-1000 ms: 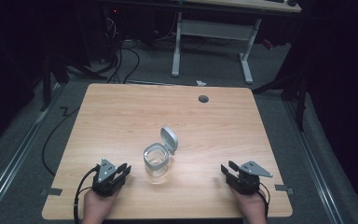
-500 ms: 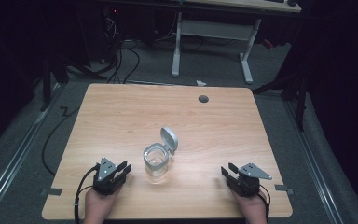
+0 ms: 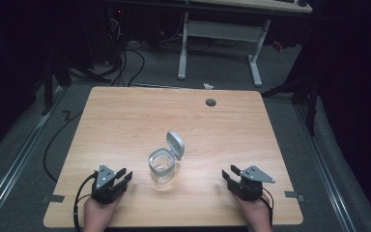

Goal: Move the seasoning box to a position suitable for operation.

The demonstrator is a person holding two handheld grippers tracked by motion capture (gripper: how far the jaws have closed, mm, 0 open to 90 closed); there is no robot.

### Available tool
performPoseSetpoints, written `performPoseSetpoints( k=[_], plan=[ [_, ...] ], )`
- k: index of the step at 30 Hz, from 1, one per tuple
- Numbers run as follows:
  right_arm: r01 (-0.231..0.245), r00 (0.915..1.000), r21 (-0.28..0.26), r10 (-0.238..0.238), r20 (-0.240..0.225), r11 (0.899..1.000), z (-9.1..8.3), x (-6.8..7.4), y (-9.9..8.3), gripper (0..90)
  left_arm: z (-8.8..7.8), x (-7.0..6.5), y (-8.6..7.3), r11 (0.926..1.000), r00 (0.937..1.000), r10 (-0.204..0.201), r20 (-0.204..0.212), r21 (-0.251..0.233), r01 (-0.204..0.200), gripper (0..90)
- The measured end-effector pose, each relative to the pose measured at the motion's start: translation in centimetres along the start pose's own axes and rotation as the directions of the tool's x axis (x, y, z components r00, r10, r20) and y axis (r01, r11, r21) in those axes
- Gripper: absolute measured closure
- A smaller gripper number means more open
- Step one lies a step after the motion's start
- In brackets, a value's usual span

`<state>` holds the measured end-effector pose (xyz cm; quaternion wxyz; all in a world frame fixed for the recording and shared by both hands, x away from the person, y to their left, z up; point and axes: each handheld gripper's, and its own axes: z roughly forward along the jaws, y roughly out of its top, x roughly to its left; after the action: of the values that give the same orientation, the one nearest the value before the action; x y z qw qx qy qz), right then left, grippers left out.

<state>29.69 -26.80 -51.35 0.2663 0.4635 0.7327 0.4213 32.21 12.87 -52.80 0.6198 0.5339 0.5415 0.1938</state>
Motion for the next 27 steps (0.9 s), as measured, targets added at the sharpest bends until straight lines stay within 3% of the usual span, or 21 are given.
performPoseSetpoints(
  k=[2, 5, 8, 12, 14, 19, 27],
  plan=[
    [0.0, 1.0, 0.0, 0.0, -0.008, 1.0, 0.3, 0.2, 0.2, 59.3, 0.6, -0.4, 0.1, 0.9996, 0.9996, 0.027, 0.003, -0.005, -0.027, 77.2],
    [0.011, 0.9998, 0.0, -0.011, -0.013, 1.0, 0.5, 0.3, 0.2, 65.5, 2.0, -0.6, 0.5, 0.9996, 0.9998, 0.02, -0.009, -0.02, -0.02, 90.0],
    [0.011, 0.9991, 0.009, -0.01, -0.041, 1.0, 0.5, 0.1, 0.2, 75.7, 3.6, -1.2, 0.7, 0.9993, 0.9996, -0.028, 0.005, -0.023, 0.028, 90.0],
    [0.025, 0.9982, 0.014, -0.024, -0.054, 1.0, 0.3, 0.1, 0.1, 90.0, 5.8, -2.7, 0.5, 0.9998, 0.9996, -0.02, 0.019, -0.004, 0.02, 90.0],
    [0.029, 0.9979, 0.019, -0.028, -0.058, 0.999, 0.3, 0.1, 0.0, 90.0, 6.3, -3.3, 0.5, 0.9999, 0.9995, -0.014, 0.029, 0.001, 0.014, 90.0],
    [0.024, 0.9983, 0.012, -0.023, -0.053, 1.0, -0.1, 0.0, -0.1, 90.0, 6.4, -3.7, 0.5, 0.9993, 0.9986, -0.038, 0.035, 0.007, 0.038, 90.0],
    [-0.014, 0.9986, 0.001, 0.014, -0.051, 1.0, -0.4, -0.5, -0.3, 90.0, 5.0, -4.4, 0.4, 0.9994, 0.9986, -0.036, 0.04, 0.003, 0.035, 90.0]
  ],
)
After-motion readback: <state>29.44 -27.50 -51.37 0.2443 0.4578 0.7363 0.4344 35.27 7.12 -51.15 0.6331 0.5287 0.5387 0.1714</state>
